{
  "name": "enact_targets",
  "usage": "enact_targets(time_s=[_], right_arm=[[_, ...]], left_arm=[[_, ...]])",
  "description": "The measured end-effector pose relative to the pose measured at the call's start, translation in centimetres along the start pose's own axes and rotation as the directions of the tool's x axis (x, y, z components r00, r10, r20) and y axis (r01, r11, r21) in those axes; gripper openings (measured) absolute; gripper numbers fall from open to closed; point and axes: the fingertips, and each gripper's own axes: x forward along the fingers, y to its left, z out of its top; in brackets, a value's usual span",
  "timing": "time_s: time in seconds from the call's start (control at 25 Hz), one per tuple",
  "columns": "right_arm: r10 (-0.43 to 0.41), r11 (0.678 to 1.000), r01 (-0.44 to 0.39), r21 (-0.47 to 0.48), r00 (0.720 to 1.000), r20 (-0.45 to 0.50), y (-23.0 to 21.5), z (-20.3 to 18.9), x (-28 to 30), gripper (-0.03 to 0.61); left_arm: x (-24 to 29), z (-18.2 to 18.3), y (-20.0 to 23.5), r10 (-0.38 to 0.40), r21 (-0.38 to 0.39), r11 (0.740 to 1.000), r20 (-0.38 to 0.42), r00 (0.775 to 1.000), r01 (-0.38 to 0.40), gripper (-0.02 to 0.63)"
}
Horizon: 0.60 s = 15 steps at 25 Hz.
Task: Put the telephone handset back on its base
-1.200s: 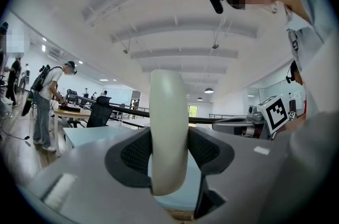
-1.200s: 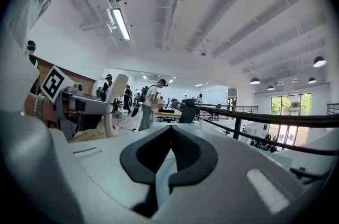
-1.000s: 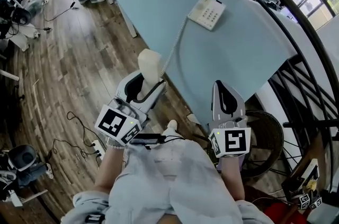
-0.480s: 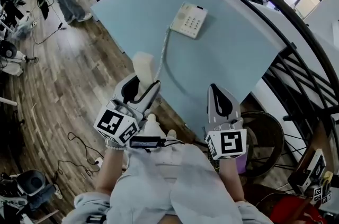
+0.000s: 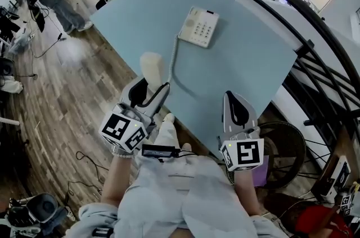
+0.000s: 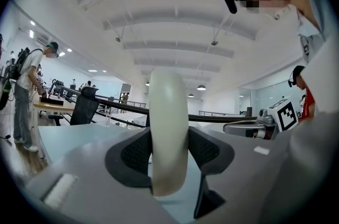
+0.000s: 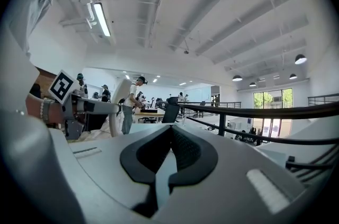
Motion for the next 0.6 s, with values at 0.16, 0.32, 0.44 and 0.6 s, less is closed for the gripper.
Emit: enact_targets(time_s=[0.16,0.32,0.44,0.6], right_arm=[[-0.052,0.999,0.052,0.004,0.998,-0.031,-1.2,-0.7,1.8,-0.002],[-0.075,0.997,0.075,0.006,0.996,-0.050,-2.0,-0.7,4.4,-0.002],[-0.088,0.996,0.089,0.013,0.994,-0.060,-2.1,-0.7,6.2,-0.002],[-0.101,0.995,0.102,0.014,0.992,-0.074,-2.0,-0.5,8.3,-0.002]], left_arm=[[2.2,-0.5,1.7,-0.042,-0.002,0.999,-0.027,0.999,0.042,0.213],[4.8,-0.9,3.4,-0.080,-0.009,0.997,-0.054,0.995,0.080,0.213],[6.4,-1.1,4.7,-0.103,-0.025,0.995,-0.071,0.992,0.101,0.213],[8.1,-1.0,6.4,-0.128,-0.037,0.991,-0.091,0.988,0.125,0.213]])
